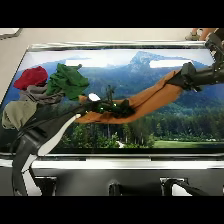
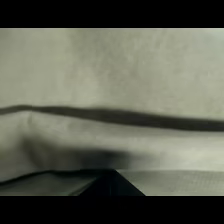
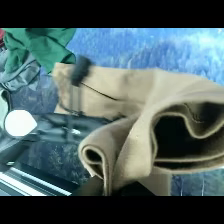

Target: Fold the shirts.

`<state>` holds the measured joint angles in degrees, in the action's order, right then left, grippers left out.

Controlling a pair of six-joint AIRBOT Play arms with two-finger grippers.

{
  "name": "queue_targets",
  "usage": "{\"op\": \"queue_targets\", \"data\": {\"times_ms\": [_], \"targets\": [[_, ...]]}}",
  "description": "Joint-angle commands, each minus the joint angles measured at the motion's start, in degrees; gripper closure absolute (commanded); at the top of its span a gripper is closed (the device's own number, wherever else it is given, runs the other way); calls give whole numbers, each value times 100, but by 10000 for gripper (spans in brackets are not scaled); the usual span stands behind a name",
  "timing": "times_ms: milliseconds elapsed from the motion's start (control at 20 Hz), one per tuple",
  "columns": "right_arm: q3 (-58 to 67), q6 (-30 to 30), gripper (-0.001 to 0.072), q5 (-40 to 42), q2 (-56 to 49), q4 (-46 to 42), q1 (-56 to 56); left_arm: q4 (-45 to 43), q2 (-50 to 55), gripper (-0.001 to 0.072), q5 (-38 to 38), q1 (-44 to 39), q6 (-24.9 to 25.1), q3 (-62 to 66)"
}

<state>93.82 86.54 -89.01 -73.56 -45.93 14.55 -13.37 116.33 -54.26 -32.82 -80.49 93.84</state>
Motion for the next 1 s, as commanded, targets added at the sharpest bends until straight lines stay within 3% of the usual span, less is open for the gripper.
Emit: {"op": "queue_targets", "data": {"times_ms": [0,150,300,450,650,850,900,950], "targets": [[2,26,662,-52,229,-13,-57,1045,378,677,-94,-289,214,256],[2,199,663,129,48,70,-61,953,216,680,-448,17,750,275],[2,197,663,476,-319,94,-592,-433,-616,681,-651,761,623,275],[2,195,662,1351,-927,387,-1674,-1329,-1770,680,-817,1775,546,275],[2,133,661,2334,-2050,1296,-2992,-1539,-3259,679,-896,3016,549,275],[2,133,656,3049,-3165,2061,-3856,-1567,-4472,679,-1137,3676,551,275],[2,181,592,3261,-3379,2218,-3982,-1620,-4715,680,-1137,3716,551,275],[2,260,243,3421,-3587,2524,-4083,-1725,-4909,679,-1139,3713,549,275]]}}
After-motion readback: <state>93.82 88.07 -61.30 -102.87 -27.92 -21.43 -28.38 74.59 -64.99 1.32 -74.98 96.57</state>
